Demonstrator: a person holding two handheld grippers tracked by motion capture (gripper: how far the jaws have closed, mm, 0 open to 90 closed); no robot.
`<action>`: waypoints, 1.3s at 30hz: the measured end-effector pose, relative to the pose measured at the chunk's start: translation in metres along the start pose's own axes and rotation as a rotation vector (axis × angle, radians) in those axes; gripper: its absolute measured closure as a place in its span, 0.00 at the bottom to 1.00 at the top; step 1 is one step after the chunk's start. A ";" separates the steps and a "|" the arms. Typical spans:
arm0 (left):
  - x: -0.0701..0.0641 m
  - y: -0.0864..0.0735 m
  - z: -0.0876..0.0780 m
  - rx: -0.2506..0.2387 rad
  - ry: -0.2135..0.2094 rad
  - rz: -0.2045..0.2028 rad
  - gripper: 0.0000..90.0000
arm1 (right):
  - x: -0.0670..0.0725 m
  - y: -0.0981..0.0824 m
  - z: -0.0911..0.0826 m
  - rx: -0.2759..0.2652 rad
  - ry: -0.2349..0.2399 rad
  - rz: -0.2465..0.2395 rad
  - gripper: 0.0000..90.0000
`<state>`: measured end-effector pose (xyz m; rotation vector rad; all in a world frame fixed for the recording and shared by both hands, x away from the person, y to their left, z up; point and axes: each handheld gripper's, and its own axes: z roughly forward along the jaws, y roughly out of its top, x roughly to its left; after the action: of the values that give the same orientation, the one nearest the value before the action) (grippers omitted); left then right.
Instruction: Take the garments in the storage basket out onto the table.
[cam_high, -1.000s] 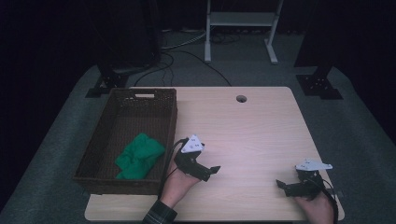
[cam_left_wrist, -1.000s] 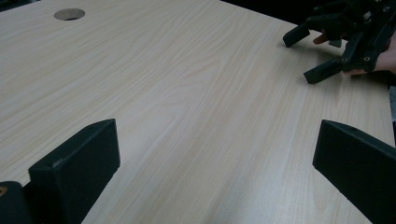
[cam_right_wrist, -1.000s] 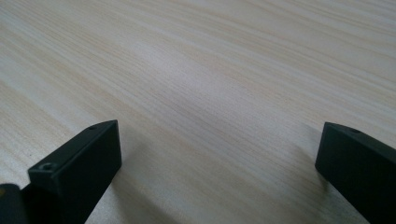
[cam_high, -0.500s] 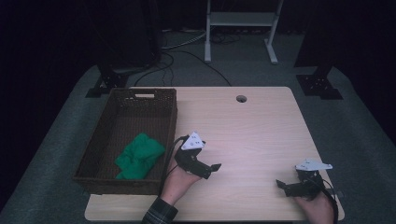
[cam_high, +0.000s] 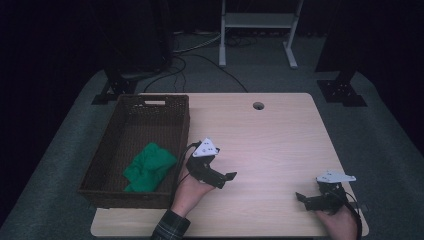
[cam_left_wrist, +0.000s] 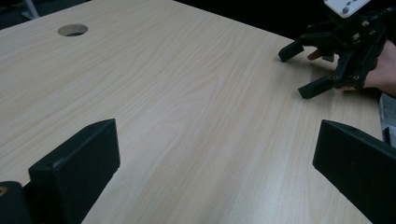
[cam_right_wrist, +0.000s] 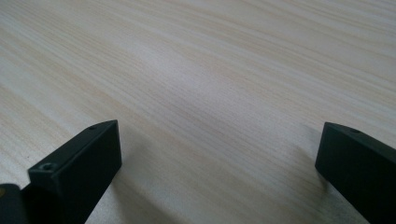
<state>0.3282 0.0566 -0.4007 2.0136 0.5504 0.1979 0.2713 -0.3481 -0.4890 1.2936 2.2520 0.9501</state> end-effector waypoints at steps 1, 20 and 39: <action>0.000 0.001 0.000 0.001 -0.009 0.002 0.00 | 0.000 0.001 0.001 0.000 0.000 0.000 0.00; 0.004 0.009 0.000 -0.003 -0.043 0.004 0.00 | 0.000 0.001 0.001 0.000 0.000 0.000 0.00; 0.009 0.020 -0.007 -0.044 -0.067 0.037 0.00 | 0.001 0.001 0.001 0.000 0.008 -0.006 0.00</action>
<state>0.3398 0.0588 -0.3804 1.9813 0.4627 0.1633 0.2717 -0.3471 -0.4890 1.2848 2.2607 0.9551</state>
